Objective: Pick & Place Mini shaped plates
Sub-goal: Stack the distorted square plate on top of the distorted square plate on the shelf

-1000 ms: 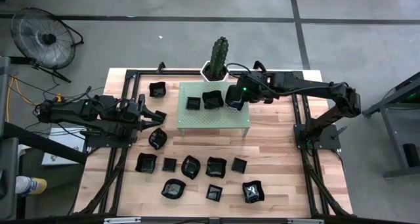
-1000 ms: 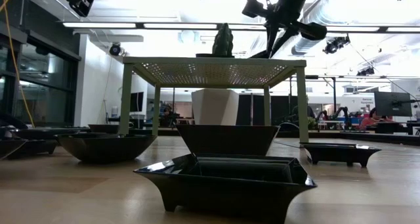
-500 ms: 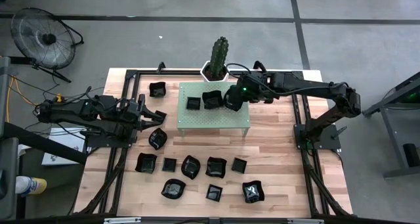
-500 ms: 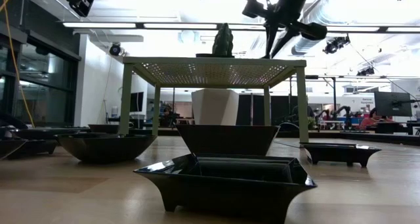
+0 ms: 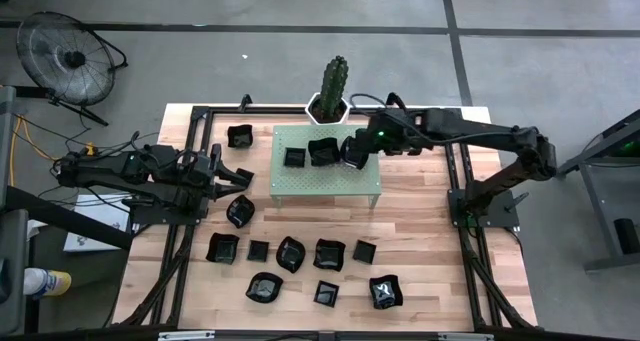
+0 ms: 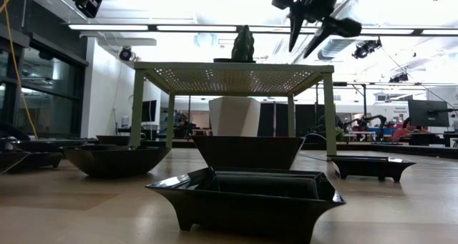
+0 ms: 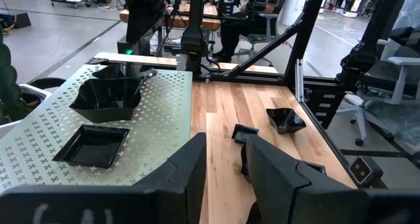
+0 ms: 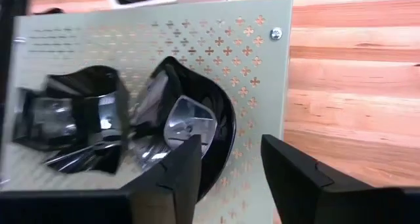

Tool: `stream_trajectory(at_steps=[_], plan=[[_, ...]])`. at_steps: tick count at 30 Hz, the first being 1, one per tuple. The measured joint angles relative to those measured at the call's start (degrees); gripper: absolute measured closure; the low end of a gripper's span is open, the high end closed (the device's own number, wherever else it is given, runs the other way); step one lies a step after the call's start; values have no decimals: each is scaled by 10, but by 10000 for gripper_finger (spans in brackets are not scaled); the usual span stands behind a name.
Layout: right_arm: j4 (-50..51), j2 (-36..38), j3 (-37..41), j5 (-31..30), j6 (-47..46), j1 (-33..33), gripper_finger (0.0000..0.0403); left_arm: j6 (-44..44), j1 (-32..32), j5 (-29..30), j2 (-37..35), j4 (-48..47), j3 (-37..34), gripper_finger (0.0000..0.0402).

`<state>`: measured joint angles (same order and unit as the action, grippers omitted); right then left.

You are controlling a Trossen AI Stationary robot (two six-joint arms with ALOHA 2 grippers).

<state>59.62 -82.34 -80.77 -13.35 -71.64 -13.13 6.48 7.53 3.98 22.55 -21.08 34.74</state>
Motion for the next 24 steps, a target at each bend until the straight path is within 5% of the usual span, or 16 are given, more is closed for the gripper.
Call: stream_trajectory(at_steps=[10,24], plan=[[62,98,0,0,-1,54,236,0,0,-2,0,-1,0,293],[125,118,0,-48,-145,245,236,-2,0,-2,0,-1,0,293]])
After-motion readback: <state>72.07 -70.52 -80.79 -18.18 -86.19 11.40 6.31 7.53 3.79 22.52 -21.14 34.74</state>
